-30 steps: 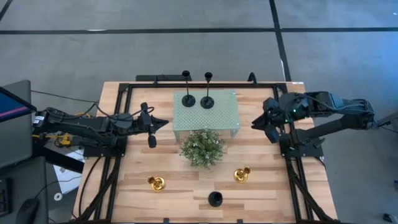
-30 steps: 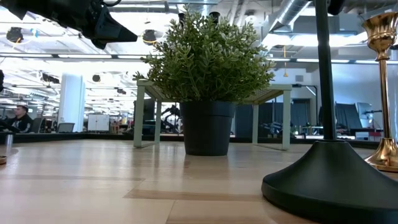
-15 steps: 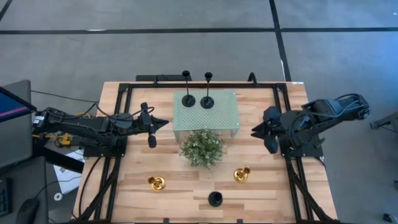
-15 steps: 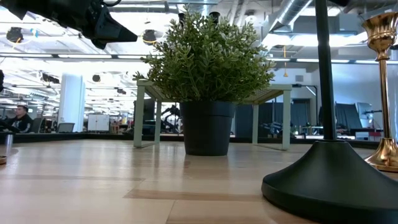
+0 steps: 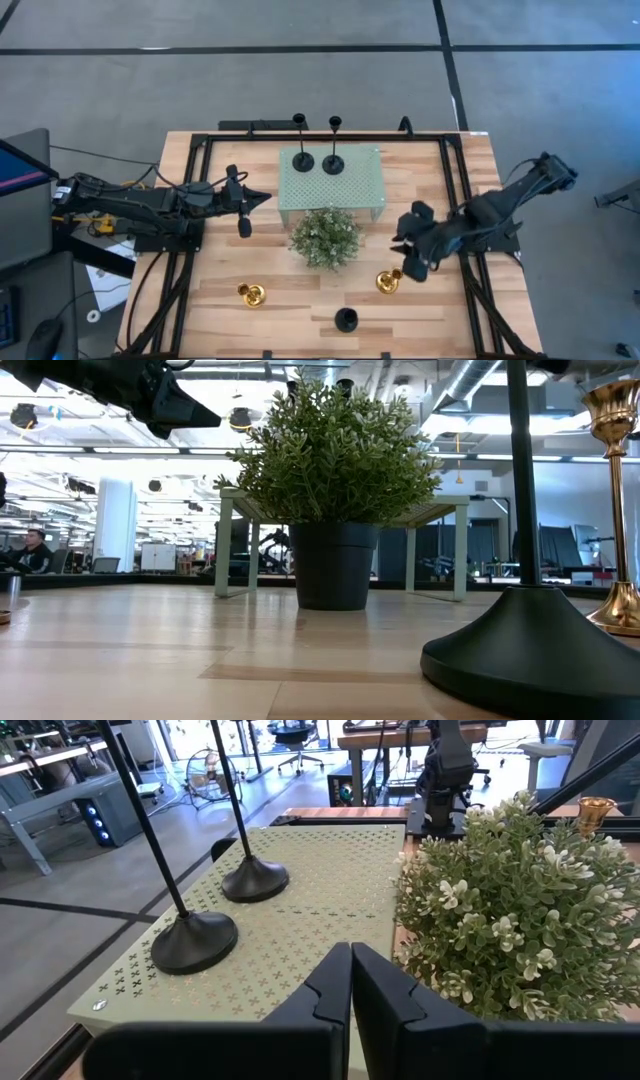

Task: Pick & Place candle stick holders
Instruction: Put the black candle holder on the shelf

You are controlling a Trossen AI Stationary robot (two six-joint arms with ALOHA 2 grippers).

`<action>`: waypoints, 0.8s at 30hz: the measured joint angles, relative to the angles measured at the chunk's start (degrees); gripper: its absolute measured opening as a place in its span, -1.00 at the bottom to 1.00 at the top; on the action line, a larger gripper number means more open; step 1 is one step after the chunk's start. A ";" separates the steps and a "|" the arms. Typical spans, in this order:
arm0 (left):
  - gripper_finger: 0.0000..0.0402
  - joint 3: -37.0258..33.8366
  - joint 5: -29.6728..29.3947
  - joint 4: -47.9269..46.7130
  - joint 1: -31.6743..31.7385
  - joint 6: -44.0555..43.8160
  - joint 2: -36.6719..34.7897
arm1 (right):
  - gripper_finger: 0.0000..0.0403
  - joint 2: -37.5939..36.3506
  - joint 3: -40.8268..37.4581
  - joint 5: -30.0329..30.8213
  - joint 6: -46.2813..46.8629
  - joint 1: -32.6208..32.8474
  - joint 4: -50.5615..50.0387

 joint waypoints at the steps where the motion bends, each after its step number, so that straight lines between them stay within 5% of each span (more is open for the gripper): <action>1: -0.94 0.00 0.00 0.00 0.00 0.00 0.00 | -0.50 0.83 0.00 0.04 0.61 0.54 -0.06; 16: -0.94 0.00 0.01 -0.01 0.00 -0.22 0.00 | -0.50 3.11 -0.02 4.96 5.35 5.77 -0.57; 24: -0.94 0.00 0.00 0.00 0.01 -0.22 0.00 | -0.50 3.11 -0.02 5.81 -0.50 7.67 10.69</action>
